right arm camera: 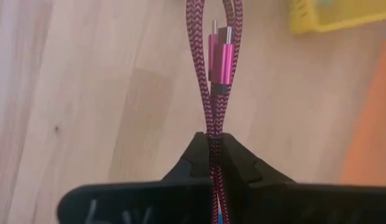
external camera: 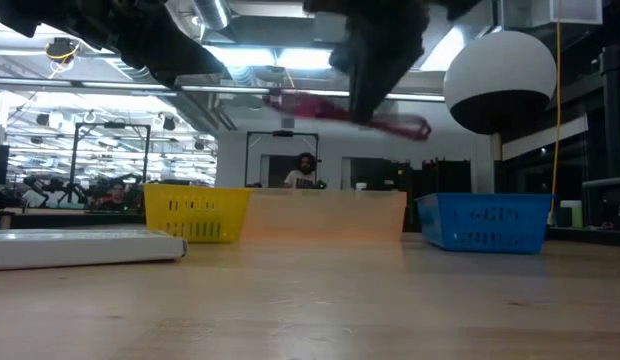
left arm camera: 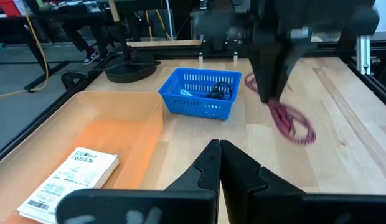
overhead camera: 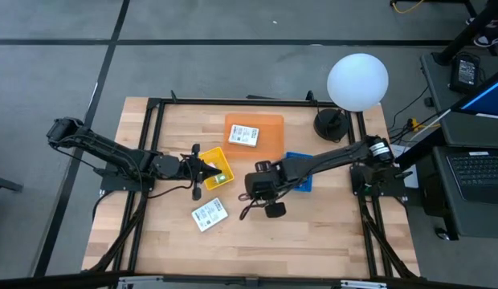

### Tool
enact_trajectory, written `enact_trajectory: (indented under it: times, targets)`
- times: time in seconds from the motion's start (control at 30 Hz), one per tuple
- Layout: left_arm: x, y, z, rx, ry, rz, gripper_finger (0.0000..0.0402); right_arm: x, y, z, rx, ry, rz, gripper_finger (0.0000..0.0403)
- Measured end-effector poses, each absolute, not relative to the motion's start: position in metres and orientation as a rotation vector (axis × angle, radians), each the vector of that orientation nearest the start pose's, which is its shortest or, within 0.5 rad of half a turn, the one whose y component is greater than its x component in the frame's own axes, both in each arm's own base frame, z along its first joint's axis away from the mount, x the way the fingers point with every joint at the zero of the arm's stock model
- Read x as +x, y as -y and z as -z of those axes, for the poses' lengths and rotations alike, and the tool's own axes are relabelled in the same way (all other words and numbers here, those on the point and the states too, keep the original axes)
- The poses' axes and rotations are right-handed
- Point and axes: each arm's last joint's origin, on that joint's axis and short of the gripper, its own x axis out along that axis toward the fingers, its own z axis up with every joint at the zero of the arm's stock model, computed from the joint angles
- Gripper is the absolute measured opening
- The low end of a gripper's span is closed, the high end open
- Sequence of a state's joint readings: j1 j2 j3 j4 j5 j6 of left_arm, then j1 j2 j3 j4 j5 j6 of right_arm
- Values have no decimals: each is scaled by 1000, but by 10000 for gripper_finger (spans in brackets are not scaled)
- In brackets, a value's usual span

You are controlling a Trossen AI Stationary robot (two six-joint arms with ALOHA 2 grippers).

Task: Pick and place items into bin
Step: Put the pink charger cable into the blue bin

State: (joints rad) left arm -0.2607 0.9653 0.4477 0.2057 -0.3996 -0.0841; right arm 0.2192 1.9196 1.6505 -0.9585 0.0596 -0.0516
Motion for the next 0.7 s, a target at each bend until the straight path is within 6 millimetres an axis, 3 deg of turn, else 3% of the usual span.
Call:
enact_trajectory:
  times: [0.17,0.37,0.7]
  targets:
    - [198,41,-222,15,-289,-150,4,376,-81,-265,-186,-1191,-118,0]
    - [198,41,-222,11,-289,-151,4,359,-77,-254,-150,-1202,-69,0]
    - [198,41,-222,7,-289,-151,4,304,-60,-251,17,-1171,178,0]
